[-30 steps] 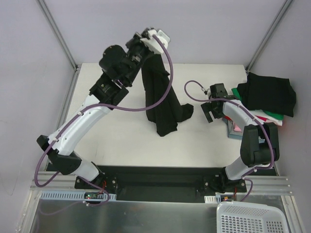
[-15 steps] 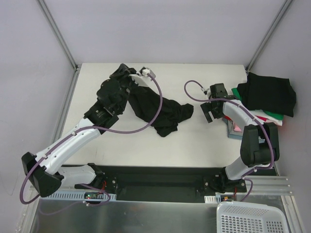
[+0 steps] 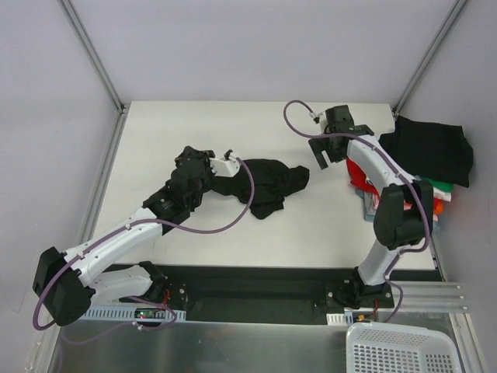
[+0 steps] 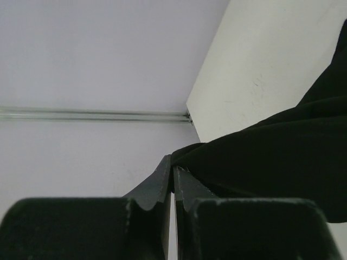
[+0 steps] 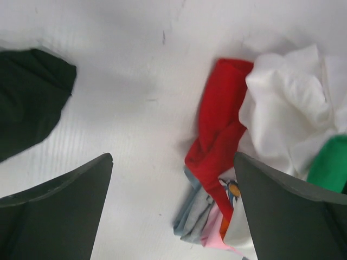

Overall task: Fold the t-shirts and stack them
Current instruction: Flatten the tshirt out

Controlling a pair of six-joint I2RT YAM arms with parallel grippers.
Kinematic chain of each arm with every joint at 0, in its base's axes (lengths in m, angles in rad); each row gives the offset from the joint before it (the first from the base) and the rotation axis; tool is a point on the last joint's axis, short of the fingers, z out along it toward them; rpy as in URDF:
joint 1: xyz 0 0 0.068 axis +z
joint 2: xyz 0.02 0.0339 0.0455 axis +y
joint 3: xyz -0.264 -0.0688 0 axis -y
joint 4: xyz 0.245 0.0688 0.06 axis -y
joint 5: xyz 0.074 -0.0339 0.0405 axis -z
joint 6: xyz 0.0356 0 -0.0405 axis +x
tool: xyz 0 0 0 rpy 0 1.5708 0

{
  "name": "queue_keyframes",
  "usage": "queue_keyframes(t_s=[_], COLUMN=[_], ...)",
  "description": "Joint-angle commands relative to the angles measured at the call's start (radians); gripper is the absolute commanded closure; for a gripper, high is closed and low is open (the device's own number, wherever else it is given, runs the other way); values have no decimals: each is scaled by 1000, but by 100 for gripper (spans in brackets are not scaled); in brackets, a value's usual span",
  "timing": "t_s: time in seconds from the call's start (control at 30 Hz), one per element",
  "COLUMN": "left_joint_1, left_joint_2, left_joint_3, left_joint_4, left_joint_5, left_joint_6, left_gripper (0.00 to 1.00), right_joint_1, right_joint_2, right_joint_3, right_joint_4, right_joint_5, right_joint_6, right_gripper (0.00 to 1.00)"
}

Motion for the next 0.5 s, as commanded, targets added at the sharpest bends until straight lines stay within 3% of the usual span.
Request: queue_keyframes(t_s=[0.0,0.47], left_joint_1=[-3,-3], left_joint_2=[19,171], left_joint_3=[-13,-55], left_joint_4=[-2,-11], left_joint_5=[-34,-23], left_joint_6=[-93,-153], left_gripper=[100,100], right_joint_1=[54,154], right_joint_2=[120,293], right_joint_3=[128,307], right_joint_4=[-76,-102], right_joint_5=[-4,-4], right_joint_6=[-10,-47], right_gripper=[3,6])
